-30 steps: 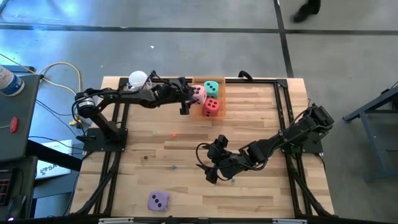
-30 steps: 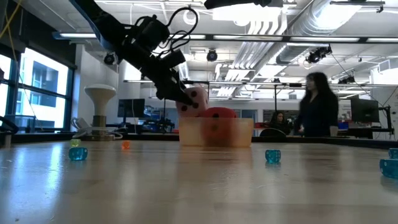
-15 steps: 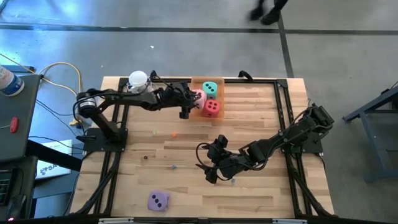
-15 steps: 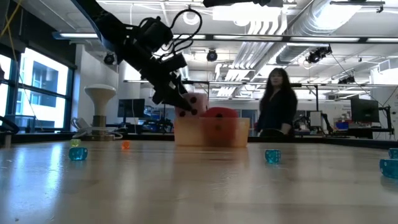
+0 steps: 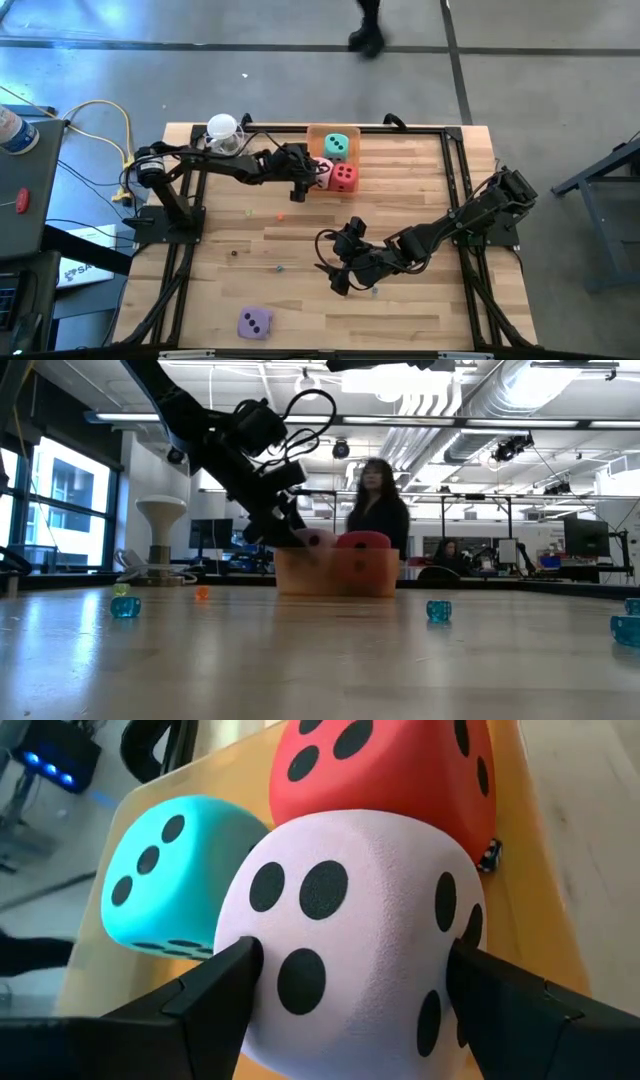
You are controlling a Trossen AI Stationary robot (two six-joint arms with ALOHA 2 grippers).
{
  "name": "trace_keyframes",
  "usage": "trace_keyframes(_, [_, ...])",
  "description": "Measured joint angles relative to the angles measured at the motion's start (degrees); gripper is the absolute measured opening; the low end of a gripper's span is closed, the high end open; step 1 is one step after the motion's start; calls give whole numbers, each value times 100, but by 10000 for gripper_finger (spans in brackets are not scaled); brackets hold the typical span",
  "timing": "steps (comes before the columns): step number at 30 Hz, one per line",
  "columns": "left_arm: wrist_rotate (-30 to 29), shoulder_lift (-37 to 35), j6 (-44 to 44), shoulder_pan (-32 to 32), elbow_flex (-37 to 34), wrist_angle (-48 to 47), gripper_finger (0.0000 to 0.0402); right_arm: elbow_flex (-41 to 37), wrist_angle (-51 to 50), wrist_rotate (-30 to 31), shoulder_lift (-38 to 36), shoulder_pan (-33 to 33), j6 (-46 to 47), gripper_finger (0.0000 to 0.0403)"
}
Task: Pick & Place Dice
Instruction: Put the light pink die into the orange bin
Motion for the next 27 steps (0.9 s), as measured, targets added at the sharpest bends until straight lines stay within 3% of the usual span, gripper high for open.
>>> trace_keyframes(5, [-231, 0, -431, -39, 0, 22, 300, 0, -3, -2, 0, 0, -2, 358])
trace_keyframes(12, [-286, -28, -347, -183, 1, 105, 302, 0, -8, -4, 0, 0, -4, 358])
trace_keyframes(18, [-832, -33, -113, -386, 1, 244, 303, 0, -29, -4, 0, 0, -4, 358])
trace_keyframes(27, [-888, -35, 182, -522, 1, 212, 303, 0, -39, -4, 0, 0, -5, 358])
